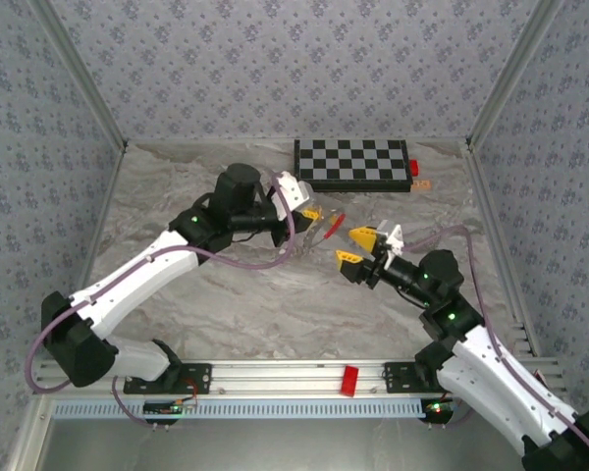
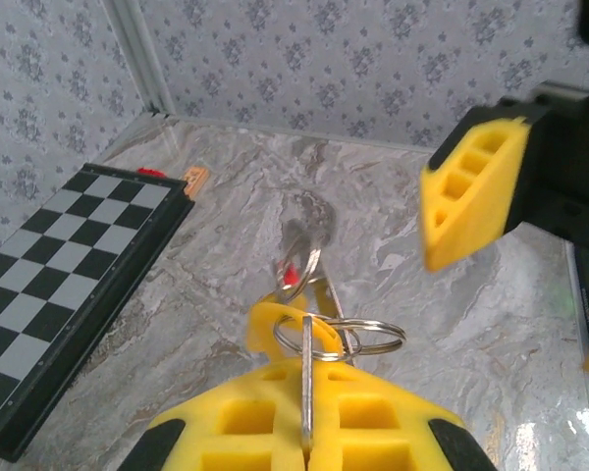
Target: Put the keys on the keyring
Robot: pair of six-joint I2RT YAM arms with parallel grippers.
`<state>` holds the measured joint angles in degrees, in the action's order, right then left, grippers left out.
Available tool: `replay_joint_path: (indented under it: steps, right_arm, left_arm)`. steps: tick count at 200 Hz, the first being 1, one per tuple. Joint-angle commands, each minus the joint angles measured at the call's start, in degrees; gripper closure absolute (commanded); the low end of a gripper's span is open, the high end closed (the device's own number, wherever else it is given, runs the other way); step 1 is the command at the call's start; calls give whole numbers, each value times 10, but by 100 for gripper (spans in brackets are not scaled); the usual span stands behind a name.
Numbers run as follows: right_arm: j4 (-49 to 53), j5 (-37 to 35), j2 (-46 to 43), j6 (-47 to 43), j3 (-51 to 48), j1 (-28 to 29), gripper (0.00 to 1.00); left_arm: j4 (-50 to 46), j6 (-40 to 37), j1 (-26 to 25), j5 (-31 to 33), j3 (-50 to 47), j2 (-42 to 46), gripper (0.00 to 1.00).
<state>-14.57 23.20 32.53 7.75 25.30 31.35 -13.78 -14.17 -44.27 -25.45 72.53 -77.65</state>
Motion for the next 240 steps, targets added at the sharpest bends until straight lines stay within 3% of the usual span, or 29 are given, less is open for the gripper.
replay_joint_path:
  steps: [1,16,32,52,88,128,201,240]
  right_arm:
    - [38,-56,-42,13,-12,-4,32]
    - [56,-89,-71,17,-19,-4,25]
    - [79,-127,-97,23,-23,-6,7]
    - [103,-171,-120,25,-29,-6,0]
    - [164,-286,-160,38,-31,-7,0]
    - [198,-384,-209,63,-47,-9,0]
    - [207,-418,-235,71,-64,-17,0]
    - [202,-412,-235,73,-68,-23,0]
  left_arm:
    - [-29,-12,-4,10,37,-21,100]
    - [-41,-10,-4,28,60,-48,100]
    - [-59,-6,-4,44,91,-79,100]
    - [-74,3,-7,51,128,-121,100]
    - [-97,17,-19,69,208,-208,100]
    - [-139,23,-36,143,318,-328,100]
    - [-231,6,-36,157,542,-518,100]
    - [-243,16,-30,149,544,-544,100]
